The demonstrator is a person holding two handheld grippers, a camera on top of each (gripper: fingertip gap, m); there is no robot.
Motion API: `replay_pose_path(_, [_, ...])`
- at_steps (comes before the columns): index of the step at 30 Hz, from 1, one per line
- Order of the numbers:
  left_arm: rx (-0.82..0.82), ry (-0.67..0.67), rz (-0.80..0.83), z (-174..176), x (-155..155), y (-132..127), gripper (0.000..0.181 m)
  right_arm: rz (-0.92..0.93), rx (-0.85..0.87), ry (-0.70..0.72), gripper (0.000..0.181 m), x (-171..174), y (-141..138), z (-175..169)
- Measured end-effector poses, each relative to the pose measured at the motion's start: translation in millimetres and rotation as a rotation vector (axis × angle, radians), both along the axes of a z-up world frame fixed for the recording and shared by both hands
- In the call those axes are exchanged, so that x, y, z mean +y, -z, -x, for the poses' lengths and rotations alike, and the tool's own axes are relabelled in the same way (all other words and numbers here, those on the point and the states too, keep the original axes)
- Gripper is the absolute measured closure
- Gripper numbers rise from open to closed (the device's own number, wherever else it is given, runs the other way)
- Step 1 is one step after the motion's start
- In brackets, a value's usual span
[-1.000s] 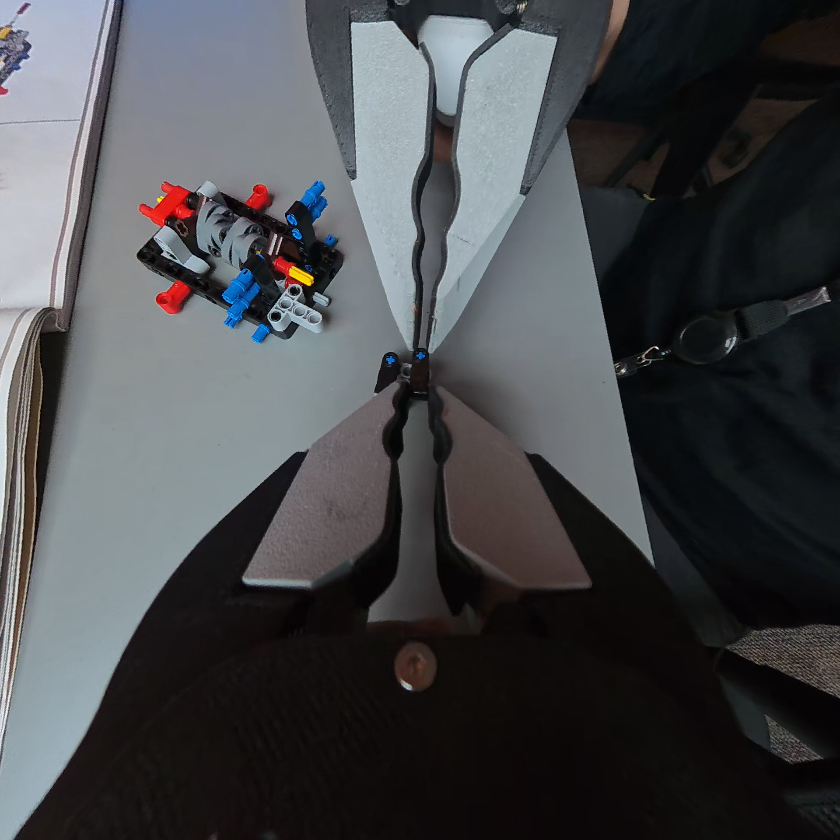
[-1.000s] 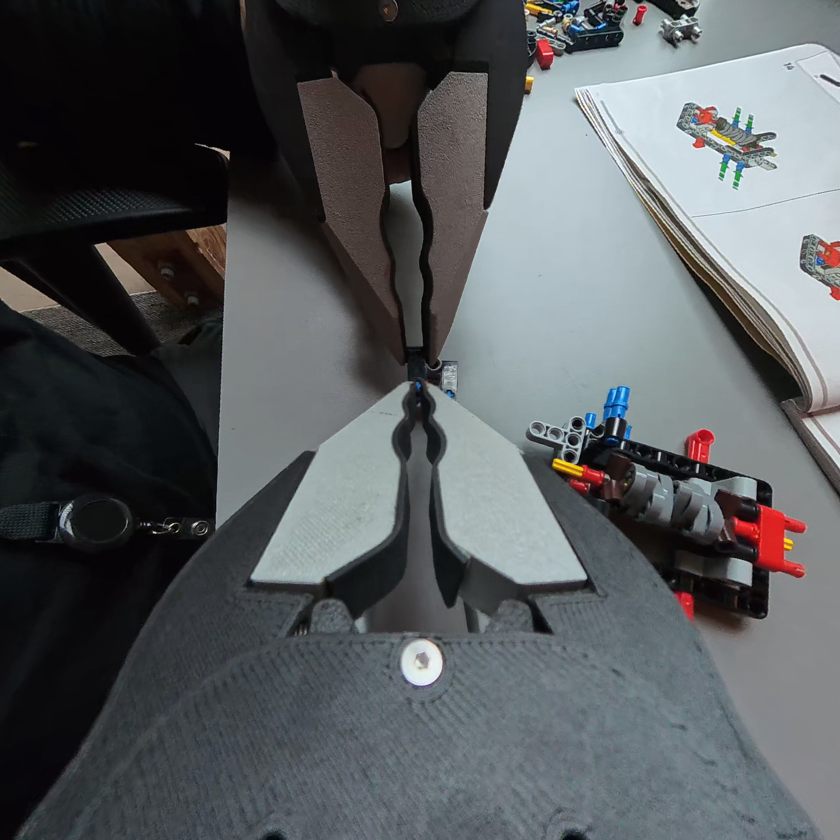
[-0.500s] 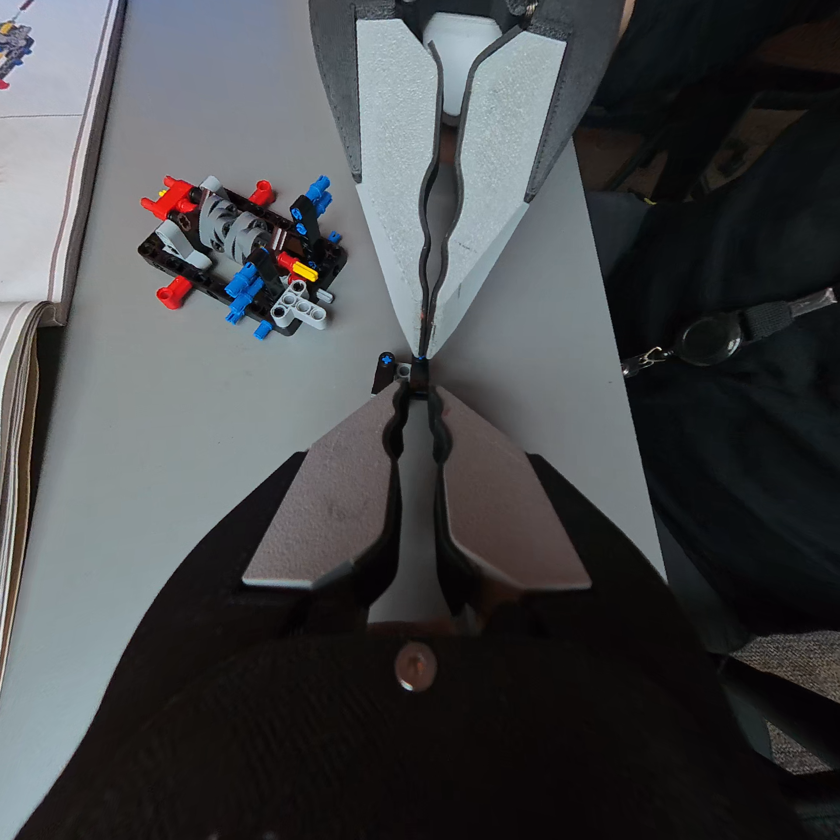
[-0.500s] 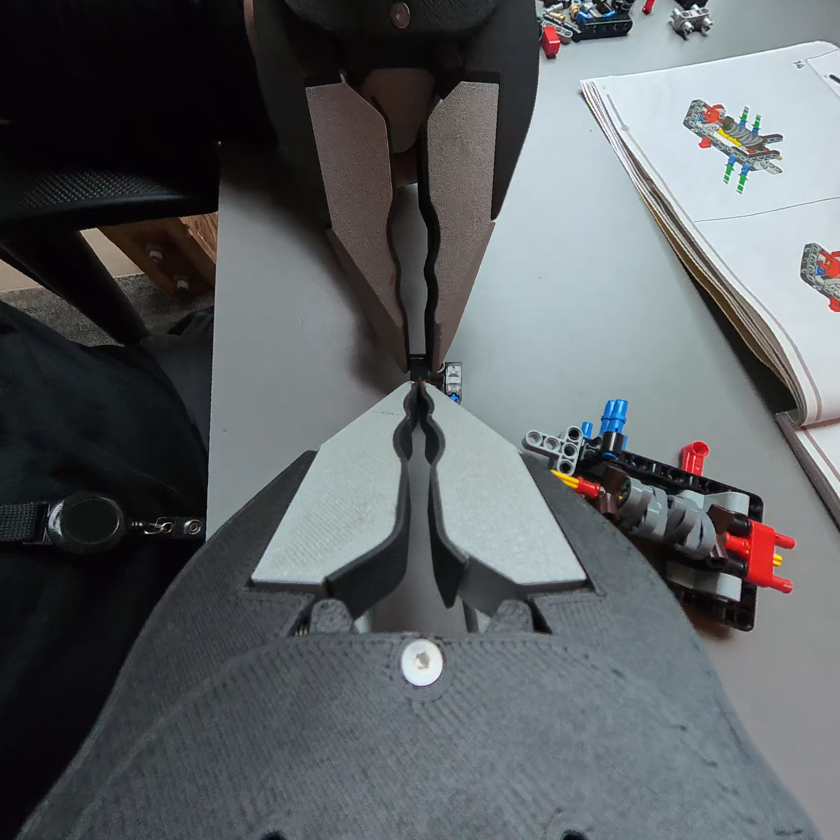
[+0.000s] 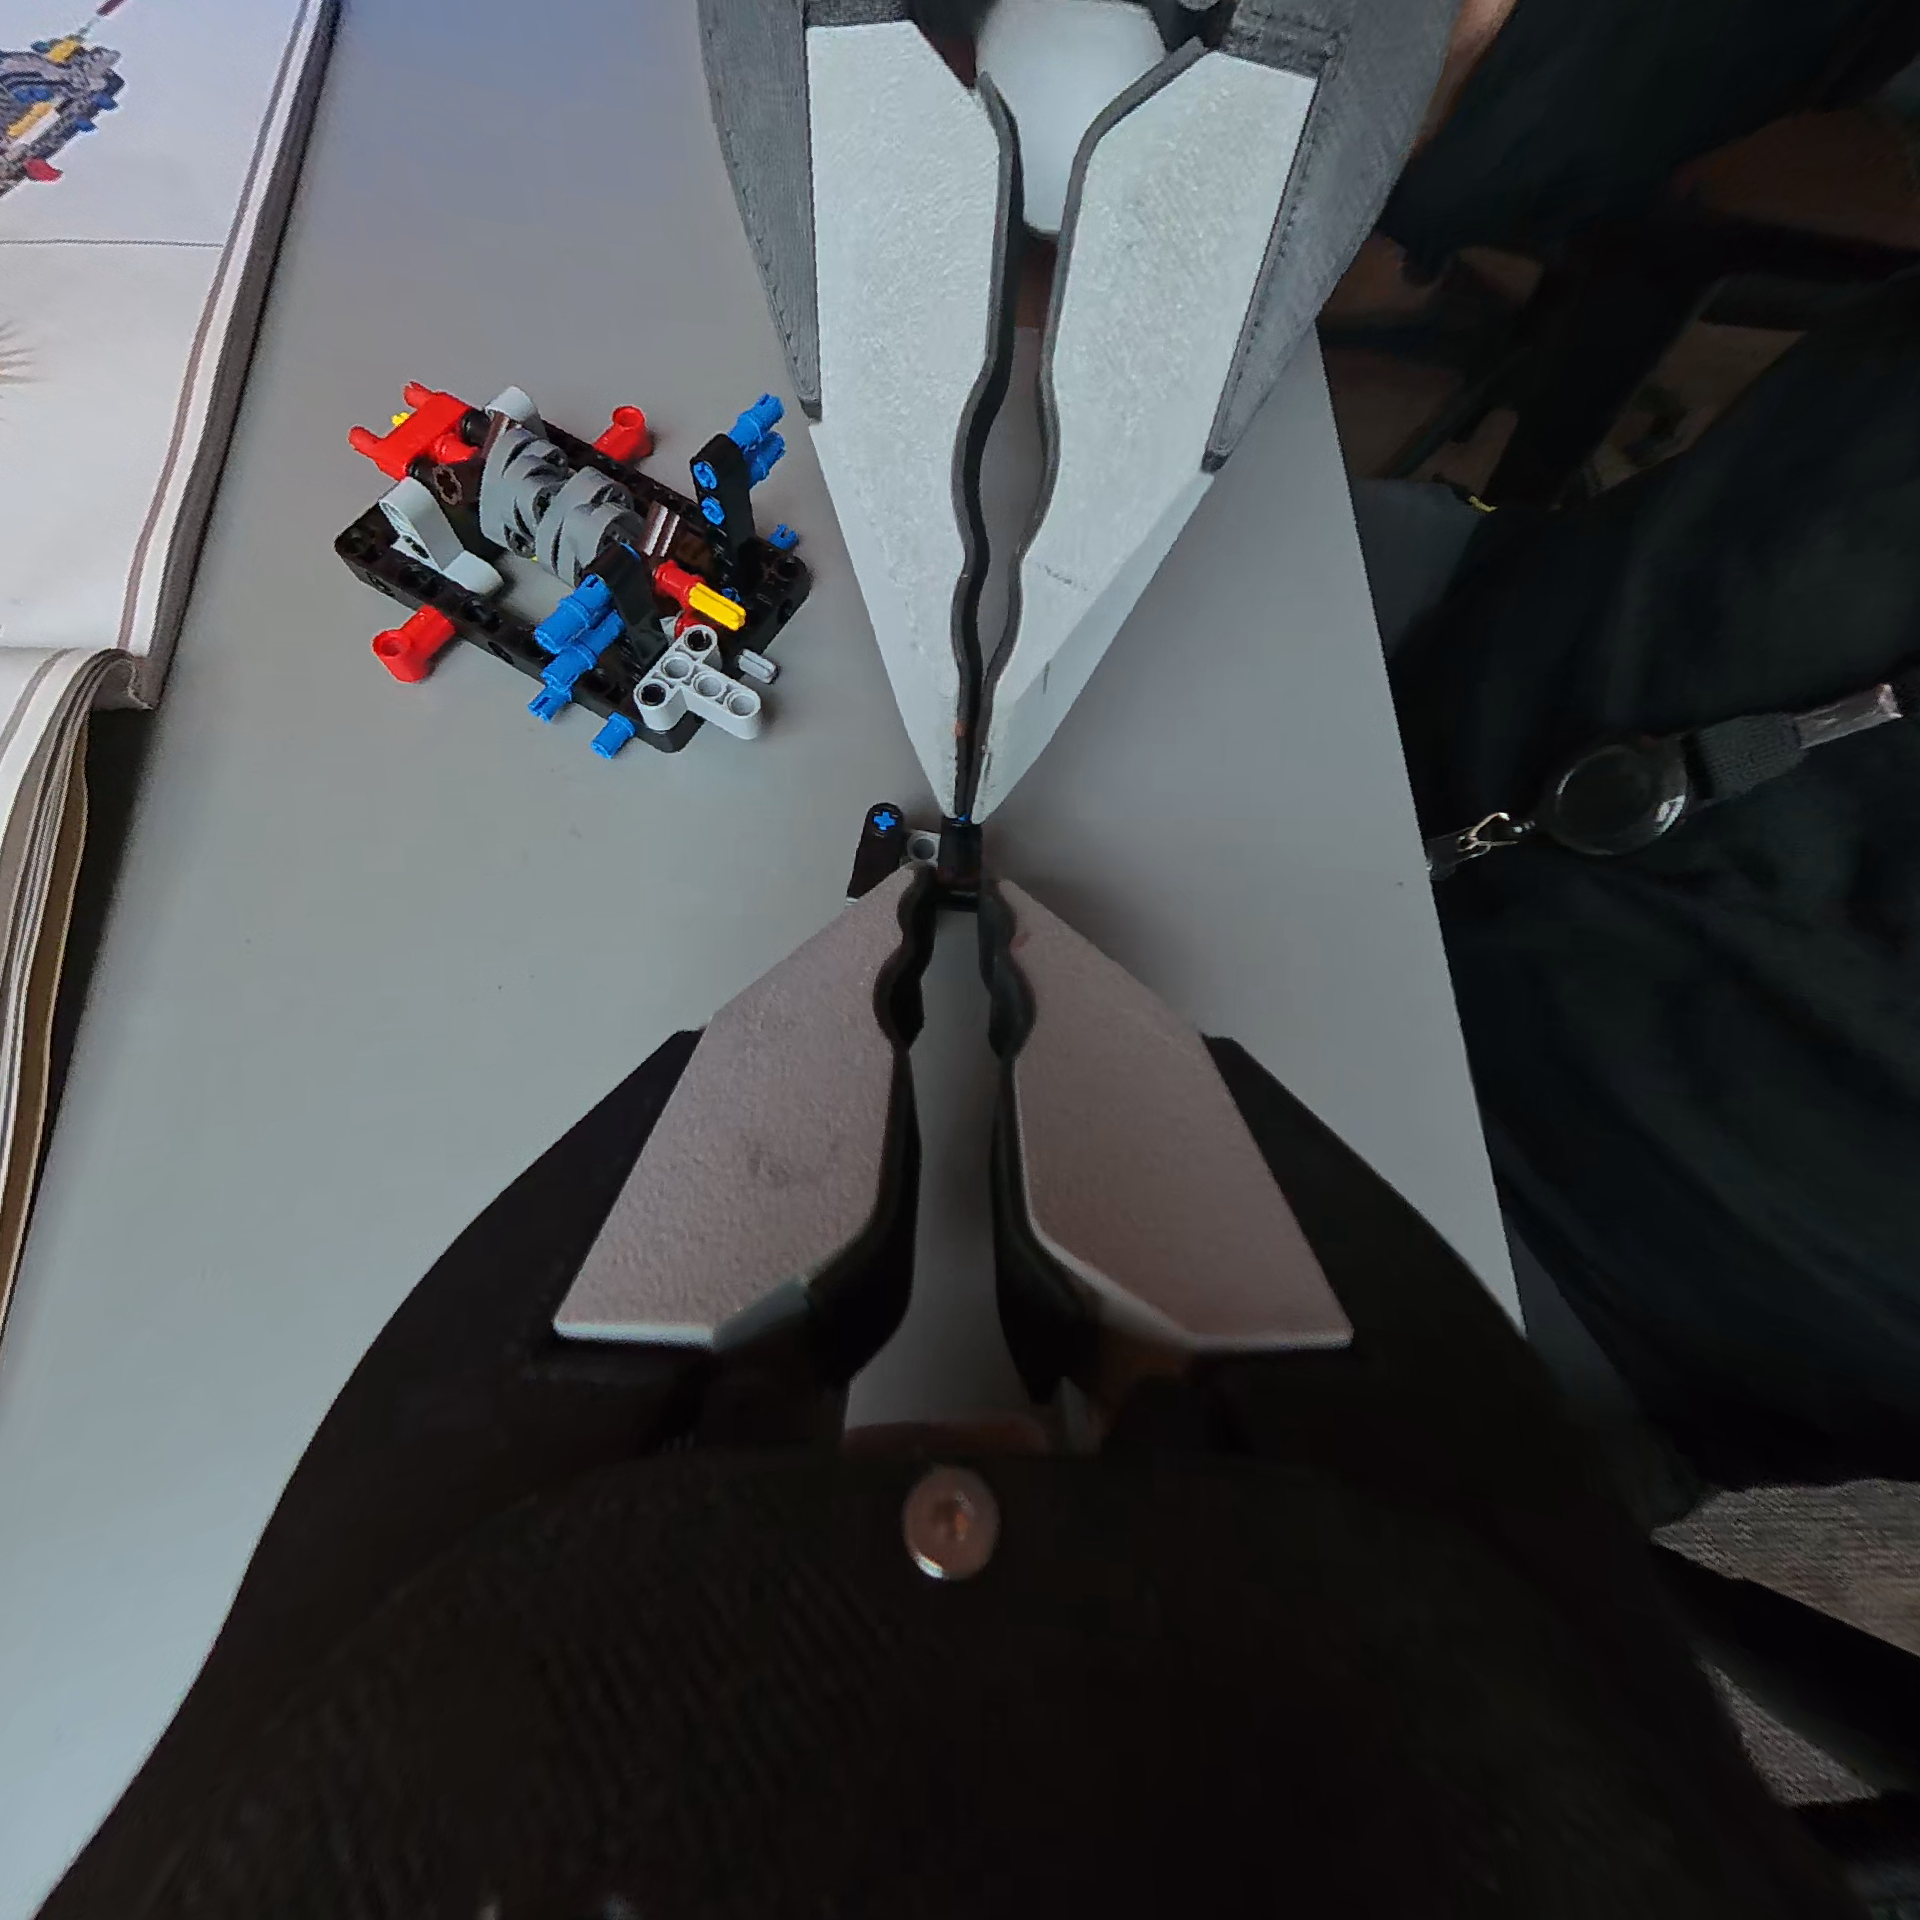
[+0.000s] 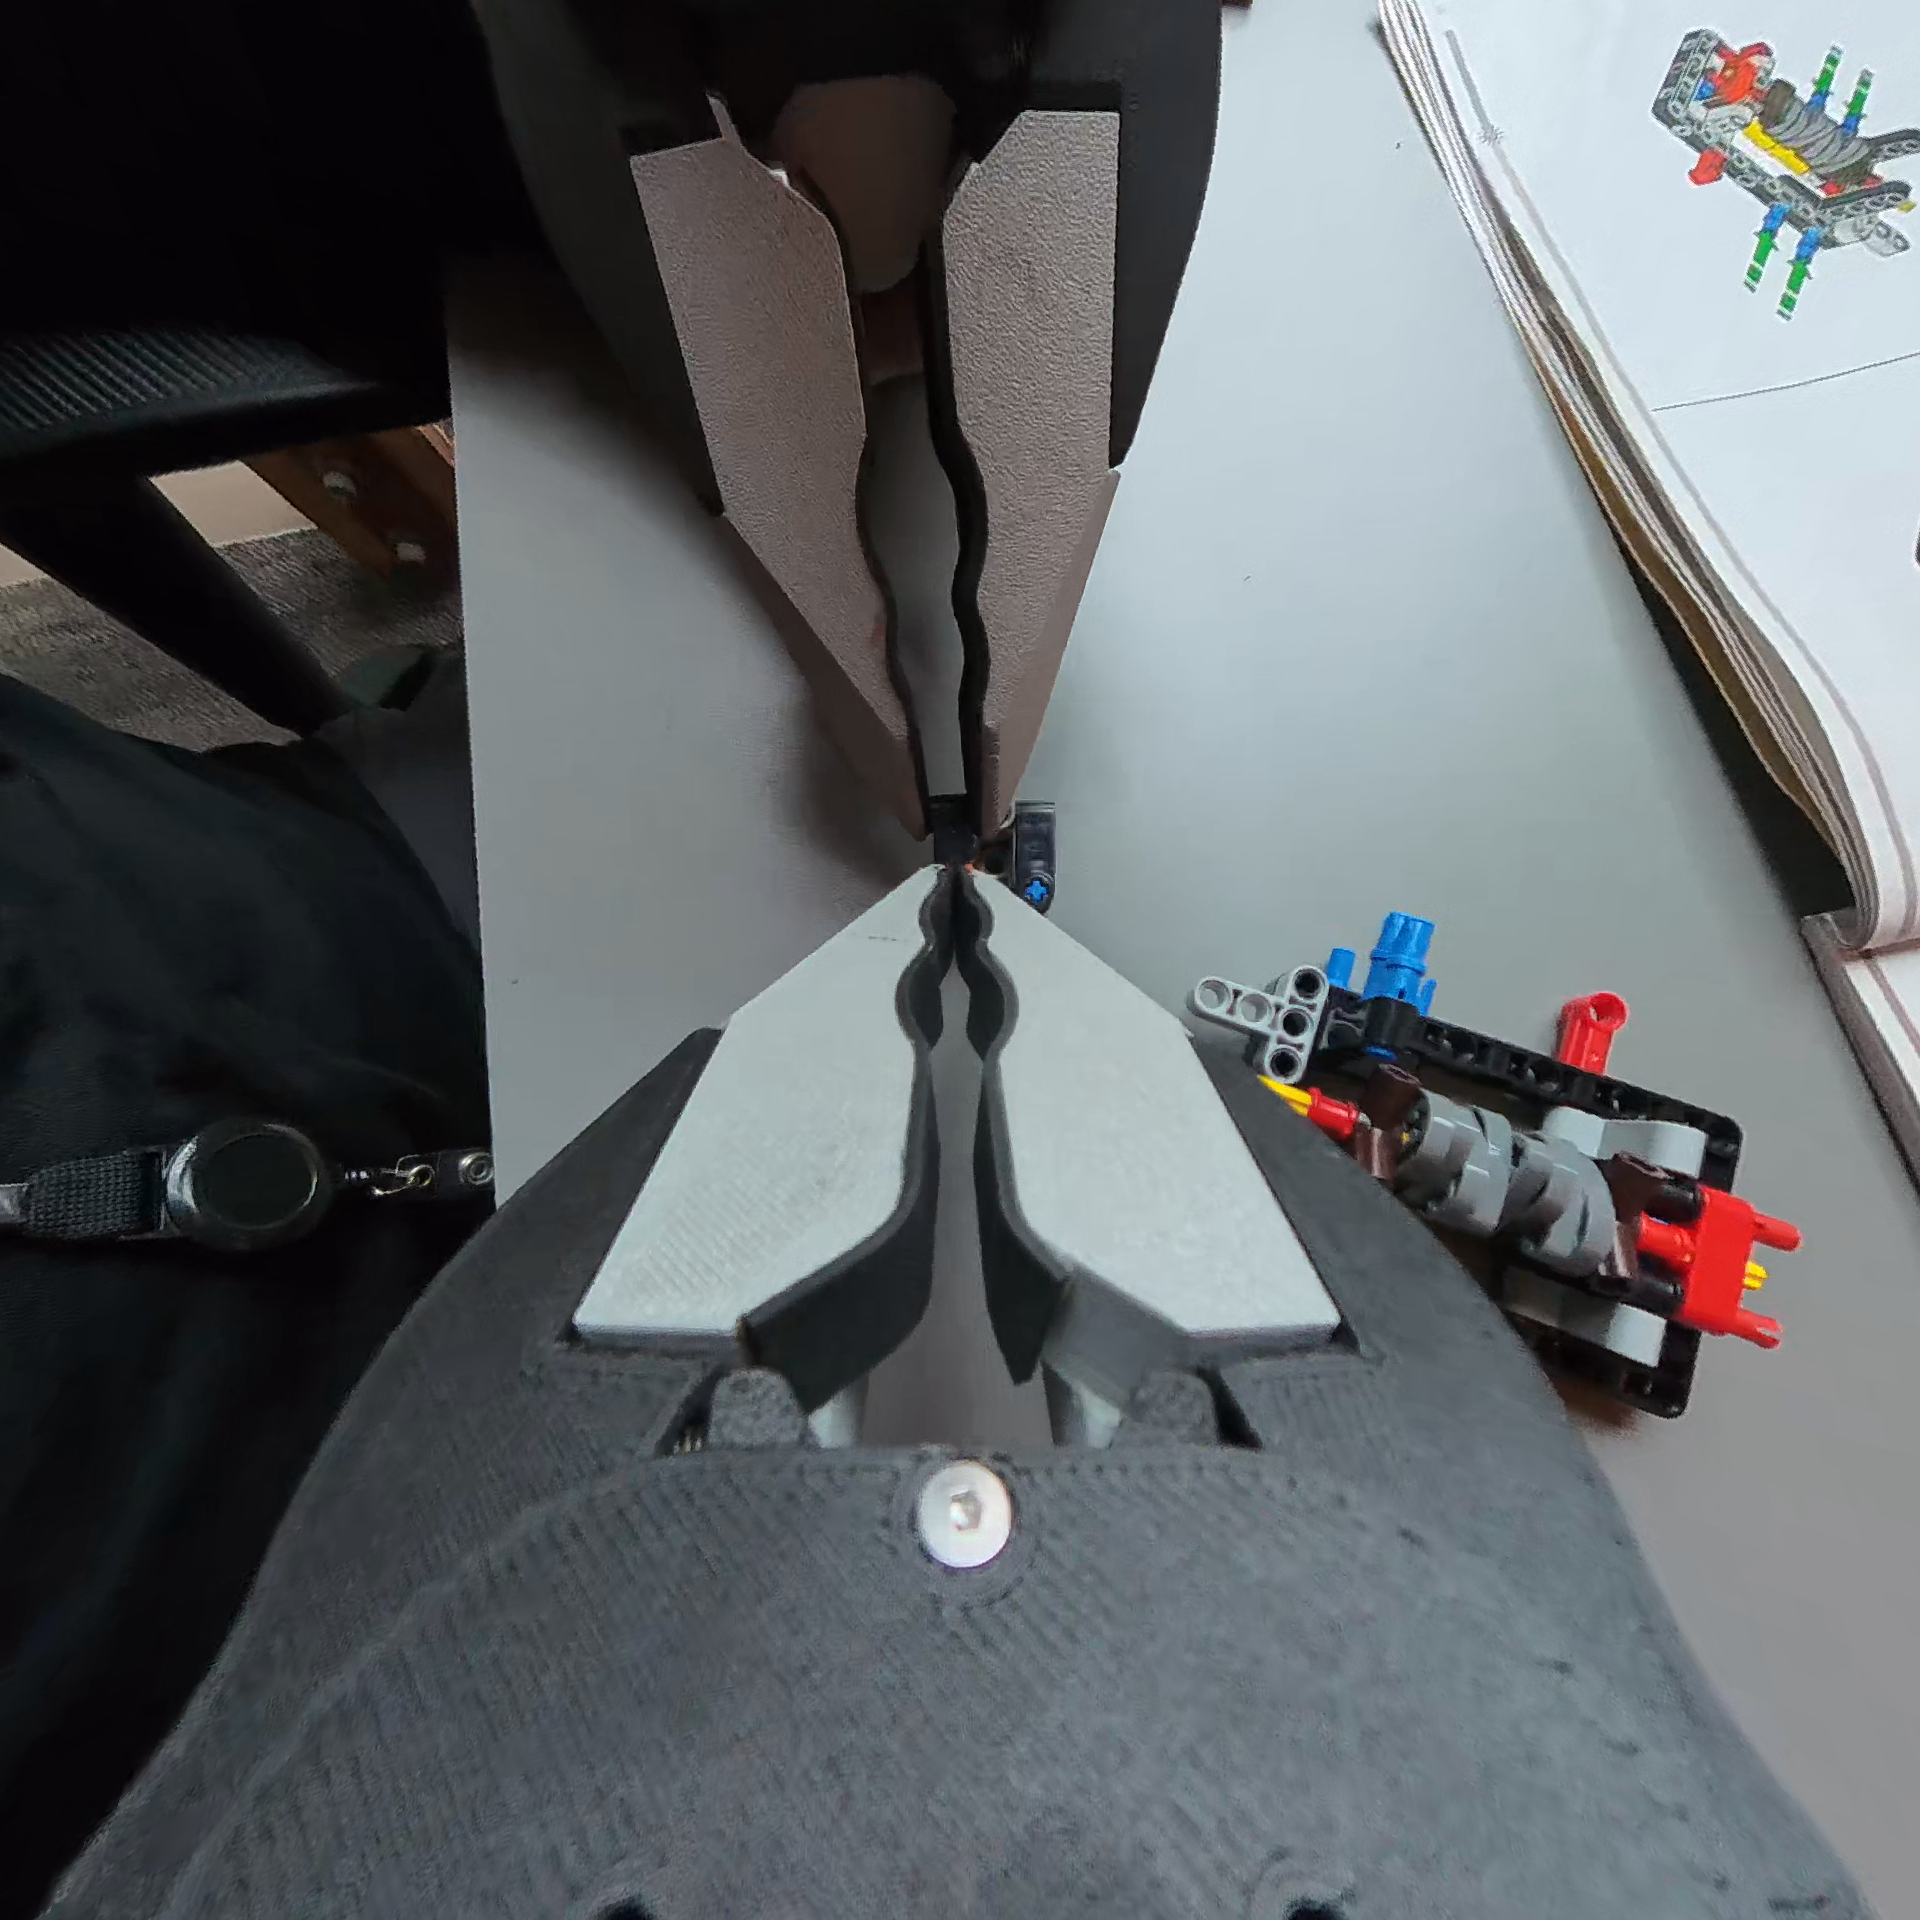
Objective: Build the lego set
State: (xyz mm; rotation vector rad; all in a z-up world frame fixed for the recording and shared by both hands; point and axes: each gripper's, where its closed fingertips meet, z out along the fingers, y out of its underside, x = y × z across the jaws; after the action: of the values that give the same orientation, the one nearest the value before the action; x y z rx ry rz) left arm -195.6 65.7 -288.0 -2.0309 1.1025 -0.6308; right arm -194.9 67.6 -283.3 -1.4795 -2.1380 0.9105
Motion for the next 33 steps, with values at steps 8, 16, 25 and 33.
replay_pose_path(8, [0.010,-0.026,-0.006,4,1,1,0.176,-0.132,-0.059,-0.019,0.181,1,2,3])
replay_pose_path(16, [-0.047,-0.089,0.080,10,-4,-5,0.171,-0.062,-0.085,-0.018,0.181,-1,2,8])
replay_pose_path(25, [0.009,-0.106,0.006,9,-2,-4,0.181,-0.045,-0.109,-0.033,0.181,-3,3,8])
replay_pose_path(33, [0.019,-0.103,0.016,4,1,-1,0.181,0.013,-0.089,-0.016,0.181,-1,6,8])
